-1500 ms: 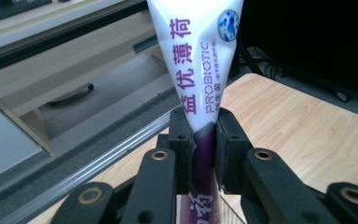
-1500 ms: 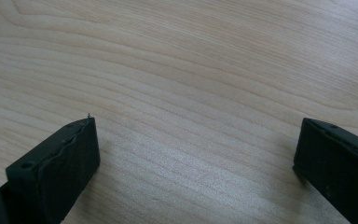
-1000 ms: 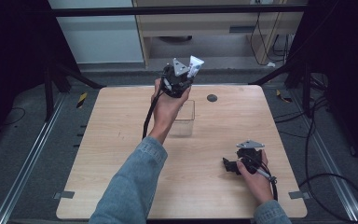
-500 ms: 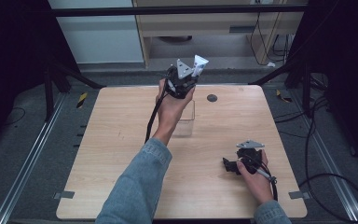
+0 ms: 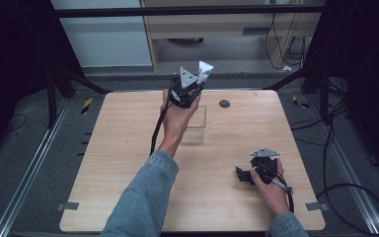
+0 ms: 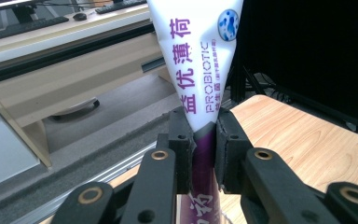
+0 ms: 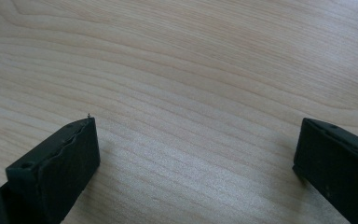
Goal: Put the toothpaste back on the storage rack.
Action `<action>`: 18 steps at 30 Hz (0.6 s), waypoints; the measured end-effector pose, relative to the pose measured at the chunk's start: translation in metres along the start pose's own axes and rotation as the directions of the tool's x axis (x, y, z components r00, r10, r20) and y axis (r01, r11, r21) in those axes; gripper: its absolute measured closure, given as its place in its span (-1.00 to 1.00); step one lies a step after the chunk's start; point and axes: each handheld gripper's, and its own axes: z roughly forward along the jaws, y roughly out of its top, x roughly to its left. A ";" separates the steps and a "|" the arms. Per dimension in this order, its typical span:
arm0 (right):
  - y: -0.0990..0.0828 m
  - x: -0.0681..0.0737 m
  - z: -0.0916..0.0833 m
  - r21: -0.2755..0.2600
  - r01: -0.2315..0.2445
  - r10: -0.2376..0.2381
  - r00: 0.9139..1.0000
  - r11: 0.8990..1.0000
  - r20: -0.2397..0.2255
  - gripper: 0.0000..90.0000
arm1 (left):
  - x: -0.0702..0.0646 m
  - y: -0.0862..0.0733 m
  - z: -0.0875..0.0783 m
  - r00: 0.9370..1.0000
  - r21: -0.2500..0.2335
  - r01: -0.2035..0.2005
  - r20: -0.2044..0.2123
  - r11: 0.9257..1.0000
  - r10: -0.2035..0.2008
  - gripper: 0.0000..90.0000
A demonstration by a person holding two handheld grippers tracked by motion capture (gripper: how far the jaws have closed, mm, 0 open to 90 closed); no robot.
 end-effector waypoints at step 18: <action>0.000 0.000 0.000 -0.003 -0.009 0.009 1.000 1.000 -0.004 -0.99 | 0.006 -0.035 0.010 0.999 0.053 0.031 0.018 0.998 -0.032 0.75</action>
